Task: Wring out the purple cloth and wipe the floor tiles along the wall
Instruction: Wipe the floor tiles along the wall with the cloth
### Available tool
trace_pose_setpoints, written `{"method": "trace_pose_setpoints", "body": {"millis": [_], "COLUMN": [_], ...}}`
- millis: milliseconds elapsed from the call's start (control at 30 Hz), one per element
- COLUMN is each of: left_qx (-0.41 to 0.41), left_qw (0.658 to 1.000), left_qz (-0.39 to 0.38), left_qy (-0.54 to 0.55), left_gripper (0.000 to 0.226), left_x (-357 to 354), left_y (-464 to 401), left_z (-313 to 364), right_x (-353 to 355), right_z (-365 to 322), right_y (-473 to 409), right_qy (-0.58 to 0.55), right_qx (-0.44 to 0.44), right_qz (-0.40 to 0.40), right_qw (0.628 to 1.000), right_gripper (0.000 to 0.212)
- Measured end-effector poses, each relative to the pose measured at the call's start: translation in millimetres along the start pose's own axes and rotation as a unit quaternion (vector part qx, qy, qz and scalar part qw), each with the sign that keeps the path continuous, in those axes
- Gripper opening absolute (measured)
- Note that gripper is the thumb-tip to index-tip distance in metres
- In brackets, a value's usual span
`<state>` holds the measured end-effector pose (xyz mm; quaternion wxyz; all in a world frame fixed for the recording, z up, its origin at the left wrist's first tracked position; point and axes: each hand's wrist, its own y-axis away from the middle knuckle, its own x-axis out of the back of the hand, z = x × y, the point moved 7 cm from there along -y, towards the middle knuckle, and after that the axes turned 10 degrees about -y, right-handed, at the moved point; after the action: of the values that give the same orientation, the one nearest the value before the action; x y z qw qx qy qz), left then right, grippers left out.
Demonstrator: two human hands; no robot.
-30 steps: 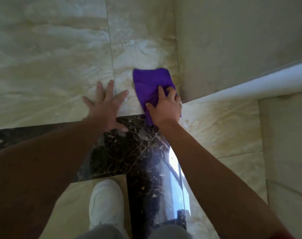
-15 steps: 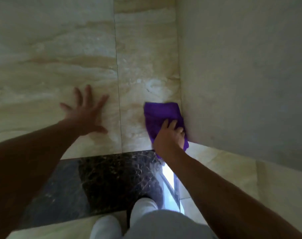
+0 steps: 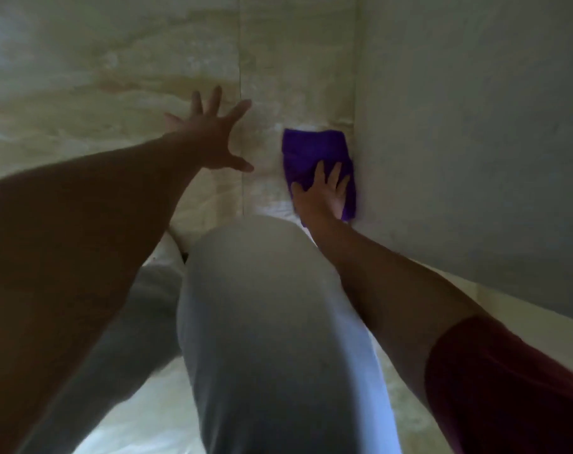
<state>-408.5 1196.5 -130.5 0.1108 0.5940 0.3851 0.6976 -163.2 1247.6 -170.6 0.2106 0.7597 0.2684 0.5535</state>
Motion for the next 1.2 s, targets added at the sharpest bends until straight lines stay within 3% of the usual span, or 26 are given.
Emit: {"method": "trace_pose_setpoints", "body": {"millis": [200, 367, 567, 700, 833, 1000, 1100, 1200], "left_qx": [-0.014, -0.015, 0.107, 0.127, 0.129, 0.122, 0.107, 0.113], "left_qw": [0.989, 0.985, 0.991, 0.99, 0.99, 0.991, 0.992, 0.991], "left_qz": [0.14, 0.172, 0.064, -0.015, -0.021, -0.032, -0.022, -0.027], "left_qy": [-0.046, -0.026, 0.039, 0.063, 0.058, 0.053, 0.066, 0.068], "left_gripper": [0.098, 0.11, 0.141, 0.148, 0.148, 0.145, 0.146, 0.145], "left_x": [15.4, 23.1, 39.2, 35.2, 31.0, 29.7, 31.8, 31.4], "left_y": [-60.6, -94.1, -127.4, -136.7, -144.0, -143.3, -141.3, -139.0], "left_z": [-33.0, -63.5, -140.1, -143.7, -142.9, -142.2, -141.6, -143.4], "right_x": [6.8, 40.4, 84.7, 110.1, 131.4, 141.2, 136.2, 94.5], "right_z": [-27.0, -89.1, -159.2, -201.3, -238.2, -255.1, -251.8, -280.3], "right_y": [-50.3, -121.3, -211.7, -259.7, -298.7, -315.9, -304.6, -277.5], "right_qy": [0.04, 0.043, 0.053, 0.063, 0.058, 0.037, 0.065, 0.147], "right_qx": [0.046, 0.058, 0.041, 0.009, 0.007, 0.076, 0.08, 0.172], "right_qz": [0.075, 0.092, 0.074, 0.061, 0.074, 0.159, 0.141, 0.093], "right_qw": [0.995, 0.993, 0.995, 0.996, 0.996, 0.984, 0.985, 0.97], "right_gripper": [0.078, 0.079, 0.084, 0.087, 0.089, 0.09, 0.083, 0.077]}}
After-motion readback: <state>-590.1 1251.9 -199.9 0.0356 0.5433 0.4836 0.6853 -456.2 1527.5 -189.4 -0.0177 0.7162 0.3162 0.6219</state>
